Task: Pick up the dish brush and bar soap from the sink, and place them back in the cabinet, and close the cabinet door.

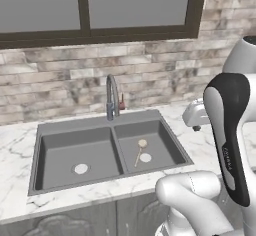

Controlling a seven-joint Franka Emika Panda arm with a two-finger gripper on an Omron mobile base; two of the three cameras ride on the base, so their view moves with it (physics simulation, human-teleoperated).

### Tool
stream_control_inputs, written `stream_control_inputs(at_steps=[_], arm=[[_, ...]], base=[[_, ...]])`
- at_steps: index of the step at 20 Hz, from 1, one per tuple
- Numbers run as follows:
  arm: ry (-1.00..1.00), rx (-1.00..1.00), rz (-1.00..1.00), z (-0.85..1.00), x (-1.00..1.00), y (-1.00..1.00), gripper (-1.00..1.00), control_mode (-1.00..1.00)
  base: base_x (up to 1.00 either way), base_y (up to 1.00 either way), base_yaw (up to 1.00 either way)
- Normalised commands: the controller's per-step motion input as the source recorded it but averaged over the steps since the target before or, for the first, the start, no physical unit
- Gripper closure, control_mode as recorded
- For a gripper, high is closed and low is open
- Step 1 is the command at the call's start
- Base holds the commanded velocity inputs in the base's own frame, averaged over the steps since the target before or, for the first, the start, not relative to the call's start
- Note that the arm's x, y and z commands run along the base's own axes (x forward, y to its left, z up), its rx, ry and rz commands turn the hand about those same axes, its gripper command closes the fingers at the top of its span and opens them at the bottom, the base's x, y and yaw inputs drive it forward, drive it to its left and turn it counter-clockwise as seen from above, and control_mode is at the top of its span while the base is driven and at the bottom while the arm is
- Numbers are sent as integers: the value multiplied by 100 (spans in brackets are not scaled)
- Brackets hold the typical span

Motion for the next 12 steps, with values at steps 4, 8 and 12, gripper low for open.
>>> stream_control_inputs(at_steps=[4, 8, 12], arm=[[0, 0, 0, 0, 0, 0, -100, 100], [0, 0, 0, 0, 0, 0, -100, 100], [0, 0, 0, 0, 0, 0, -100, 100]], base=[[42, 8, -5], [49, 0, 4], [50, 0, 13]])
